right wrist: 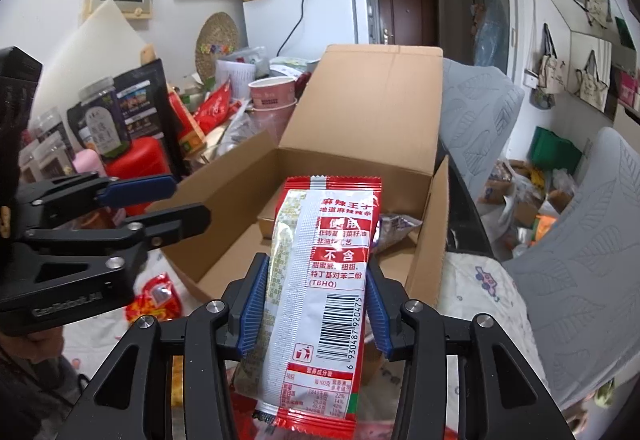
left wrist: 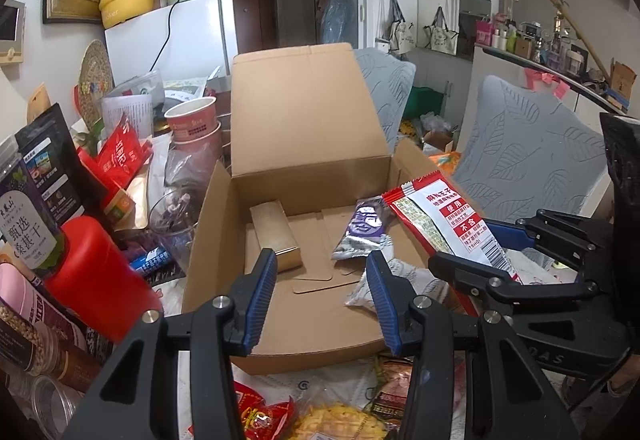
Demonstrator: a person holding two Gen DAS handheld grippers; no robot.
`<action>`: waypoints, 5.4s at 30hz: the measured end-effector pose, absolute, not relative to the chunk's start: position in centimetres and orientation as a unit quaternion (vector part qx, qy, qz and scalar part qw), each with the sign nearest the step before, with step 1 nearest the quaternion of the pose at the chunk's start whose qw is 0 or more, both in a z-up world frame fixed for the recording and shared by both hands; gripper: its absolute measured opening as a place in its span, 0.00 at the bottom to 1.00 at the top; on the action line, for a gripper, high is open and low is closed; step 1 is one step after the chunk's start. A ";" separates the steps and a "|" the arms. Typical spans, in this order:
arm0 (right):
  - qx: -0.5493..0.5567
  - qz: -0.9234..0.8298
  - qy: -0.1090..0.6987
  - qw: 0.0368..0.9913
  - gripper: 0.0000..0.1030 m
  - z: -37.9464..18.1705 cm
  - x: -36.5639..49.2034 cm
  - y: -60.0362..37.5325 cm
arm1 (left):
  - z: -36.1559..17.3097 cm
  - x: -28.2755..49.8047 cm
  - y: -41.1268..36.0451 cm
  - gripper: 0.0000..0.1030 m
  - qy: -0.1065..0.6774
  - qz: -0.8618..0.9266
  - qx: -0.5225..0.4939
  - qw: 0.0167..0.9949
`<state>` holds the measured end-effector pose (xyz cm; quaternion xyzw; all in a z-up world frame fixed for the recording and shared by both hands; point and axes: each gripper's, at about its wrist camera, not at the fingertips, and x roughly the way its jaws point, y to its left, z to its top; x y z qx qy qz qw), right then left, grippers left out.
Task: Organize snacks
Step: 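Release the bread bag with the left gripper while the right drops the strip packet inside, then withdraw both grippers from the box back toward the remaining snacks, then grasp the waffle in clear wrap with the left gripper while the right grasps the lollipop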
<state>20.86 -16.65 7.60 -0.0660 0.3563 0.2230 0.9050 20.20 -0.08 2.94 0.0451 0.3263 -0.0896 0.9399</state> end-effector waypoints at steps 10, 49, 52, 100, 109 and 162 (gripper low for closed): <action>-0.079 0.218 0.385 0.893 0.48 5.2 23.1 -15.9 | 1.1 22.0 0.9 0.45 0.351 -0.071 0.035 0.933; -0.080 0.221 0.285 0.929 0.71 15.7 10.6 -17.1 | 9.0 10.7 -0.4 0.68 0.279 -0.060 0.050 0.957; -0.079 0.224 0.284 0.929 0.72 15.8 9.3 -17.1 | 9.2 9.6 -0.4 0.71 0.274 -0.061 0.049 0.959; 0.023 0.222 0.487 0.845 0.66 -0.7 3.9 -15.5 | -6.1 3.2 5.4 0.71 0.446 -0.041 -0.079 0.891; 0.017 0.226 0.518 0.825 0.40 -2.6 5.4 -14.5 | -6.2 4.0 5.5 0.71 0.445 -0.055 -0.085 0.890; 0.071 0.196 0.491 0.846 0.25 -0.3 7.3 -21.0 | -4.3 11.1 0.6 0.26 0.412 -0.088 0.048 0.906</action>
